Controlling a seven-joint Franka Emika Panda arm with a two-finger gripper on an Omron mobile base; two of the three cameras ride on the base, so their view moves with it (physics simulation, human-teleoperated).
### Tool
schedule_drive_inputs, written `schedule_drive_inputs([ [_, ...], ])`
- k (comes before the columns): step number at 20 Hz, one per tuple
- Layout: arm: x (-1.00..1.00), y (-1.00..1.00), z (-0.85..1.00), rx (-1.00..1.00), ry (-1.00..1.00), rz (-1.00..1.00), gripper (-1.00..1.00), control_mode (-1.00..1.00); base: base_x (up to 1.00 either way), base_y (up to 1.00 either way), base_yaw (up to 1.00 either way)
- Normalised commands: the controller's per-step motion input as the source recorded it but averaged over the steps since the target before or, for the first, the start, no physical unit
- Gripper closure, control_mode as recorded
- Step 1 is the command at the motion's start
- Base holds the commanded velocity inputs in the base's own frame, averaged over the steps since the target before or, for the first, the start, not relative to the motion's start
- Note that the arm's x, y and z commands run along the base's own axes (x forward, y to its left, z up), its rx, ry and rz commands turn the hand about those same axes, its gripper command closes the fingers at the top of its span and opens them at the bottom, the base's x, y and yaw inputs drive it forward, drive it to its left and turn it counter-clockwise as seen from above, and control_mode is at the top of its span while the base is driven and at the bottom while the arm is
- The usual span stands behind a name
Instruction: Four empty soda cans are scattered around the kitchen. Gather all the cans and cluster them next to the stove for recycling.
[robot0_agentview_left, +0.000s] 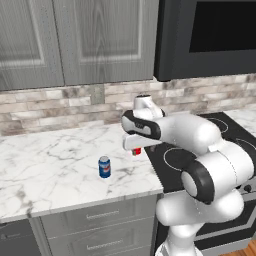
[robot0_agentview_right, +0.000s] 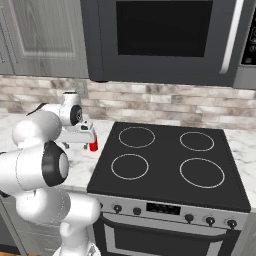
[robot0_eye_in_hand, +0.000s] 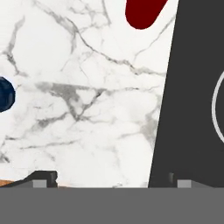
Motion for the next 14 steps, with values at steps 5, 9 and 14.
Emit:
schedule_drive_inputs([
  [5,-0.59,0.14,0.14,0.03,-0.03,0.0,-1.0,-1.0,0.0,0.0,0.0],
  [9,-0.25,0.21,0.05,0.05,-0.01,0.0,-1.0,-1.0,0.0,0.0,0.0],
  [14,-0.01,0.35,0.0,0.01,0.0,0.0,-1.0,-1.0,0.0,0.0,0.0],
])
